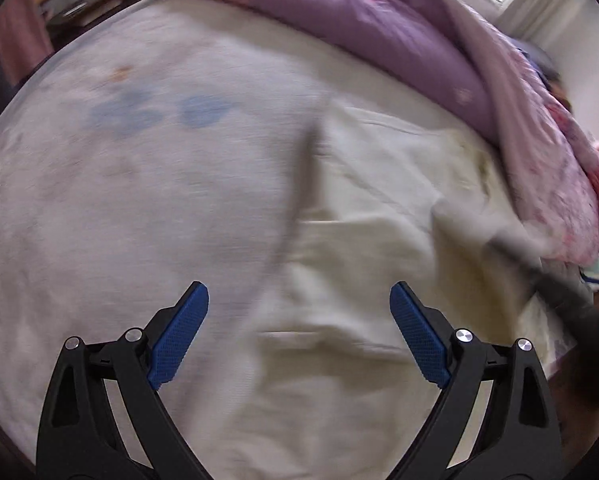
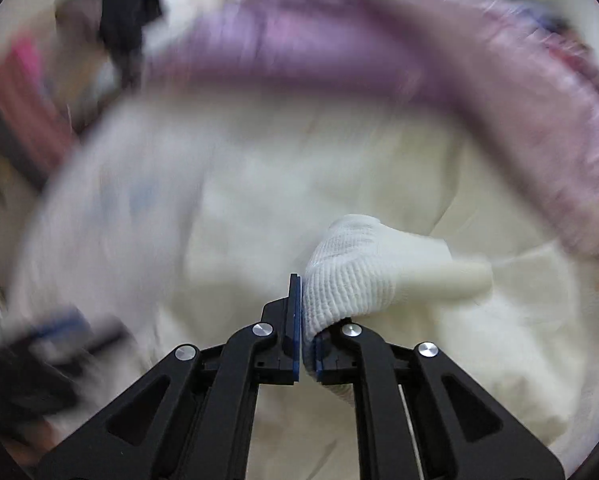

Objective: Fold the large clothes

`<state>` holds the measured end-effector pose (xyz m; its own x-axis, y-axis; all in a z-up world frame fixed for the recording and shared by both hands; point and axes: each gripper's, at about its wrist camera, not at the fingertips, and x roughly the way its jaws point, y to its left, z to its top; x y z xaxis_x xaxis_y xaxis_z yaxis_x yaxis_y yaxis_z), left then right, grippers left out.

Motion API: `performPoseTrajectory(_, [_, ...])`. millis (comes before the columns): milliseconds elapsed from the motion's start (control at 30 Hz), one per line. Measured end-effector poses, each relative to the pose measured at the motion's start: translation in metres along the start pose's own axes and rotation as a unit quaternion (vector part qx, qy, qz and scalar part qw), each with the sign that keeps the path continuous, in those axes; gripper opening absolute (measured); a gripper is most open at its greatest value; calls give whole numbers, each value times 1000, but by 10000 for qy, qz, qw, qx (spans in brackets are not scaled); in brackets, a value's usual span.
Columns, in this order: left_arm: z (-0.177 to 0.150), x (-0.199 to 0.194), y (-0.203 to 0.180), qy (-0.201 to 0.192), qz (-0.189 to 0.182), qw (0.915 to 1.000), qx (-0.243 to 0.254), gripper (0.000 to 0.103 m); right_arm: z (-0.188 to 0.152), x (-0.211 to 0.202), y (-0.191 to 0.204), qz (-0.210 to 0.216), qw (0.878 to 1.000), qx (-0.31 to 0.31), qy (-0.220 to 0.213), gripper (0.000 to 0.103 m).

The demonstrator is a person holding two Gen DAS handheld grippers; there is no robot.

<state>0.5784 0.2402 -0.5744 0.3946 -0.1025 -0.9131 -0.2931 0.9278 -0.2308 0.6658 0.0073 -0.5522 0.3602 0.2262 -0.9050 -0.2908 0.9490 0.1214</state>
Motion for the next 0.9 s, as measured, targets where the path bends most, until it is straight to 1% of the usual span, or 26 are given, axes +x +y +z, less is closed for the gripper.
performPoseTrajectory(33, [0,0,9,41,20,9999,-95,91,-9,26,10,-126,9984,-96,541,14])
performPoseTrajectory(67, [-2,0,21,88,18,9997,-223,91,-14,39,15,-232,9962,-118,829,20])
performPoseTrajectory(100, [-4,-1,31,110,-13,9994,-324,91,-19,45,17,-304,9952,-114,928,24])
performPoseTrajectory(133, [-4,-1,36,122,-20,9991,-396,91,-23,45,16,-261,9956,-74,900,29])
performPoseTrajectory(167, [-5,-1,39,130,-35,9989,-459,91,-24,42,13,-168,9960,2,883,34])
performPoseTrajectory(200, [-8,-1,40,145,-90,9985,-527,91,-24,36,7,47,9961,162,871,47])
performPoseTrajectory(233, [-11,-1,38,179,-127,9982,-559,91,-26,31,2,199,9955,271,889,51])
performPoseTrajectory(300, [-16,-2,26,151,-198,9983,-518,91,-27,14,-17,557,9918,735,890,52])
performPoseTrajectory(333, [-15,-1,20,144,-215,9986,-468,91,-29,5,-28,726,9874,1033,952,54])
performPoseTrajectory(400, [-11,0,-5,138,-307,9993,-179,91,-34,-10,-50,1133,9779,1487,932,55])
performPoseTrajectory(433, [-10,-1,-22,131,-387,9992,33,91,-38,-19,-63,1222,9742,1657,921,55])
performPoseTrajectory(467, [-9,-2,-39,97,-474,9986,213,91,-43,-34,-88,1142,9726,1877,761,55])
performPoseTrajectory(500, [-8,-1,-59,99,-597,9974,398,91,-47,-43,-94,1052,9729,1959,630,53])
performPoseTrajectory(533, [-6,3,-73,157,-683,9960,549,91,-52,-53,-112,910,9729,2072,465,36])
performPoseTrajectory(567, [-6,8,-95,213,-761,9939,775,91,-54,-61,-136,703,9723,2202,334,24])
performPoseTrajectory(600, [-8,14,-116,234,-803,9918,964,91,-56,-65,-159,470,9723,2269,292,12])
performPoseTrajectory(633, [-10,20,-136,303,-858,9893,1142,91,-61,-66,-175,288,9718,2317,326,5])
performPoseTrajectory(667, [-12,24,-150,344,-890,9874,1263,91,-63,-64,-201,26,9707,2375,357,3])
performPoseTrajectory(733, [-17,40,-186,402,-802,9828,1613,91,-74,-67,-226,-149,9717,2325,382,3])
performPoseTrajectory(767, [-20,53,-200,513,-773,9799,1766,91,-78,-59,-242,-172,9705,2352,497,3])
performPoseTrajectory(800, [-23,65,-209,620,-694,9789,1818,91,-82,-50,-254,-157,9678,2427,644,3])
performPoseTrajectory(833, [-26,83,-217,798,-529,9779,1859,91,-87,-40,-263,-106,9667,2419,835,2])
performPoseTrajectory(867, [-29,98,-220,896,-386,9774,1877,91,-94,-35,-268,-83,9668,2399,878,2])
performPoseTrajectory(900, [-30,108,-221,943,-239,9773,1880,88,-98,-31,-271,-42,9668,2397,885,2])
